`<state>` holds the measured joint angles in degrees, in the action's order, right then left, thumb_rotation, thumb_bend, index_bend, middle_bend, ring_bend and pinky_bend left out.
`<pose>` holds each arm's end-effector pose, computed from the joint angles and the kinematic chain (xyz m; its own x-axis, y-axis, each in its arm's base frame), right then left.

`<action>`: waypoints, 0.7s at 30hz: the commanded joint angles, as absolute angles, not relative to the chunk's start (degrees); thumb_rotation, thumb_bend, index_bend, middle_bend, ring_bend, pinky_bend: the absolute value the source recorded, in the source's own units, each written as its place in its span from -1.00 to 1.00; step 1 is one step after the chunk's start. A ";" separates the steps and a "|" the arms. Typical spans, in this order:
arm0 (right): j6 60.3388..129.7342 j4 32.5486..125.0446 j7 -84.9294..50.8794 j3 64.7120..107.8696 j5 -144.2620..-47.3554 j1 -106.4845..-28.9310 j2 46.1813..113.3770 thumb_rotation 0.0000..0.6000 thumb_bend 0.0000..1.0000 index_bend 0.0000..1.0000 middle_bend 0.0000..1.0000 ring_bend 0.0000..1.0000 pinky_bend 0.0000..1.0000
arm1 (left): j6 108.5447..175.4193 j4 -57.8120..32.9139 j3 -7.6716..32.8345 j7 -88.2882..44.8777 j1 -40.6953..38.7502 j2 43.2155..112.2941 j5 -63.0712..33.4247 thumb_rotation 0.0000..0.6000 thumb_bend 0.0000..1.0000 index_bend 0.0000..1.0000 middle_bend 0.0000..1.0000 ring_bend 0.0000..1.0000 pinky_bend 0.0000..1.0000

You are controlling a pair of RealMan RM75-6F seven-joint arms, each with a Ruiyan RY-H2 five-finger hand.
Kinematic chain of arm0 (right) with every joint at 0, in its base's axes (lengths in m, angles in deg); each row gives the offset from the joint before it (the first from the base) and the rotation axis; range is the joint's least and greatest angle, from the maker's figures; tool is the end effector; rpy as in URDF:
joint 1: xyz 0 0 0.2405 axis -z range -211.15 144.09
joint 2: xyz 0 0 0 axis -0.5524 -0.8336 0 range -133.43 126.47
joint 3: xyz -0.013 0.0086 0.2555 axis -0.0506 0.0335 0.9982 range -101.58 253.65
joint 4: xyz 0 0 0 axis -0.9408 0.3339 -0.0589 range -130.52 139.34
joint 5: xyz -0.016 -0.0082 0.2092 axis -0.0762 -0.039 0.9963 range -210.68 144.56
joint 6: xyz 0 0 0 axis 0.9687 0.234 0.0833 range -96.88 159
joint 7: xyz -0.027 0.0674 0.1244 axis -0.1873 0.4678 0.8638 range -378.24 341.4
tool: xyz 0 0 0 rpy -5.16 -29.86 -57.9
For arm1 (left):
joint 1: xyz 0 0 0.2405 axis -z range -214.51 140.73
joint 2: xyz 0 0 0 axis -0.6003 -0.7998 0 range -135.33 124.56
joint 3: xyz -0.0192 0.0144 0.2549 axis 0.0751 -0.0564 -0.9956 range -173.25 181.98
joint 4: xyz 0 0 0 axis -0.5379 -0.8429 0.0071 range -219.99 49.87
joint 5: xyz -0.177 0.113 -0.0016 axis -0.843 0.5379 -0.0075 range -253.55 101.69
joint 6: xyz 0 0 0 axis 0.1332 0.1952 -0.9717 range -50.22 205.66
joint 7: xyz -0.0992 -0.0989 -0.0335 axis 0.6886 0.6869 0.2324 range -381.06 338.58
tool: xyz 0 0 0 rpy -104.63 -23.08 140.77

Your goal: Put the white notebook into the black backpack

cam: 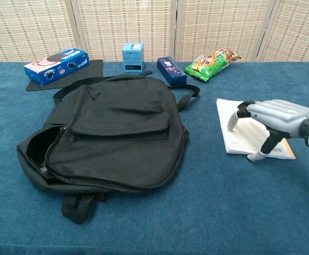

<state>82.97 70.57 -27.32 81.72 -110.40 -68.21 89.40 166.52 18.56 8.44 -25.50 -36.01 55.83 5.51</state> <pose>-0.2403 -0.3318 -0.0304 0.5558 -0.2913 0.7786 -0.8185 -0.3556 0.4512 -0.2931 0.1617 0.1732 0.3280 -0.0436 0.9437 0.9394 0.1208 -0.3209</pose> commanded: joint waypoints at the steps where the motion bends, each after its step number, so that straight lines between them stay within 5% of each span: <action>1: 83.16 70.74 -27.40 81.79 -110.41 -68.30 89.23 1.00 -0.06 -0.40 -0.52 -0.92 -0.77 | 166.44 18.57 8.46 -25.30 -35.97 55.79 5.54 1.00 -0.28 -0.98 -1.00 -1.00 -1.00; 21: 86.50 73.78 -28.08 84.13 -110.15 -69.21 86.44 1.00 -0.05 -0.33 -0.51 -0.91 -0.77 | 165.23 18.65 8.91 -24.47 -35.06 55.72 5.21 1.00 -0.28 -0.98 -1.00 -1.00 -1.00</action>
<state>86.36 73.70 -28.20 84.00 -110.15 -69.18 86.51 165.22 18.65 8.91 -24.47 -35.06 55.72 5.21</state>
